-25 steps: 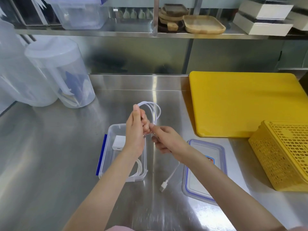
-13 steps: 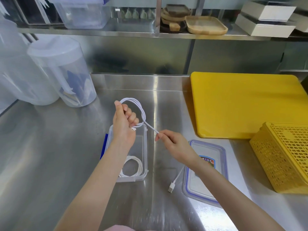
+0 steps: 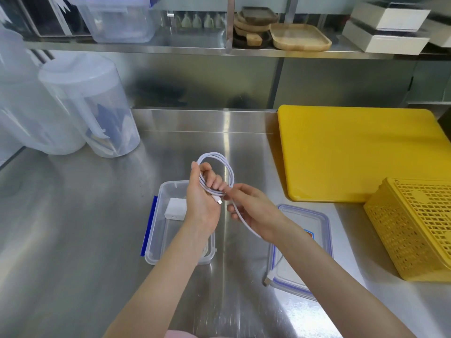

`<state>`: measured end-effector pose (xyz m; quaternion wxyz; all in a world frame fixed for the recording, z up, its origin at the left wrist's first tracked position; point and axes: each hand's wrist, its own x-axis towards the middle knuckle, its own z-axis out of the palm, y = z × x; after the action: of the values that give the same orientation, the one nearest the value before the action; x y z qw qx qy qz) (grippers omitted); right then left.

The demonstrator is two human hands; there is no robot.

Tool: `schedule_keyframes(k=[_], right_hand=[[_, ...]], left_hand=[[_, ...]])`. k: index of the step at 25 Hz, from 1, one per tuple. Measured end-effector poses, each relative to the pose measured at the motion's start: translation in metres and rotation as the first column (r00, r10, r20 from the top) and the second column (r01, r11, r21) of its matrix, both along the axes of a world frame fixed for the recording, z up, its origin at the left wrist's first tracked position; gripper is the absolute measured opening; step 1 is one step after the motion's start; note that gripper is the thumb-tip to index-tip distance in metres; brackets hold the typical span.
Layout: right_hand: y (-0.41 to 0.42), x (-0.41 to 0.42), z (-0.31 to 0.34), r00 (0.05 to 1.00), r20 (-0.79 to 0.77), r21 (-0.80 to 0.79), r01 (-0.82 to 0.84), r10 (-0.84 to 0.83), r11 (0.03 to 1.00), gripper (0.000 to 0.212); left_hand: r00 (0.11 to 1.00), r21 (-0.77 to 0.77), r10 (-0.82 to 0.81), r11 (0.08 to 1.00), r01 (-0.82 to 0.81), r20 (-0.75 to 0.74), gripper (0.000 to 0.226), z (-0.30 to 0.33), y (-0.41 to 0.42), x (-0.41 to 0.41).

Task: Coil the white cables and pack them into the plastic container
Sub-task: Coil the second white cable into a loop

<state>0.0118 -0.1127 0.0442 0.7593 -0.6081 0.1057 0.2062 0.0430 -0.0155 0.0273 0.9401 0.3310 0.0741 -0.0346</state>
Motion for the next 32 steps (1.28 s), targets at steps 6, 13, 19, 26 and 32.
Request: schedule_keyframes(k=[6, 13, 19, 26, 32], right_hand=[[-0.001, -0.003, -0.001, 0.999, 0.012, 0.051, 0.037, -0.038, 0.998, 0.035], [-0.013, 0.002, -0.008, 0.991, 0.135, -0.132, 0.038, -0.02, 0.991, 0.025], [-0.042, 0.008, -0.011, 0.947, 0.231, -0.602, -0.042, 0.224, 0.797, 0.03], [-0.042, 0.006, -0.017, 0.714, 0.144, -0.974, -0.022, 0.685, 0.227, 0.038], [-0.043, 0.004, -0.013, 0.791, 0.203, -0.922, -0.045, 0.577, 0.385, 0.027]], left_hand=[[0.998, 0.034, 0.024, 0.999, -0.022, -0.05, 0.037, -0.002, -0.007, -0.008], [0.999, 0.025, -0.031, 0.999, 0.032, -0.023, 0.032, -0.005, 0.001, -0.007], [0.939, 0.253, -0.298, 0.908, 0.334, -0.173, 0.035, -0.013, 0.027, -0.006], [0.568, 0.692, -0.645, 0.083, 0.717, -0.511, 0.042, -0.003, 0.038, 0.009], [0.537, 0.7, -0.71, 0.086, 0.709, -0.457, 0.024, -0.006, 0.026, 0.003]])
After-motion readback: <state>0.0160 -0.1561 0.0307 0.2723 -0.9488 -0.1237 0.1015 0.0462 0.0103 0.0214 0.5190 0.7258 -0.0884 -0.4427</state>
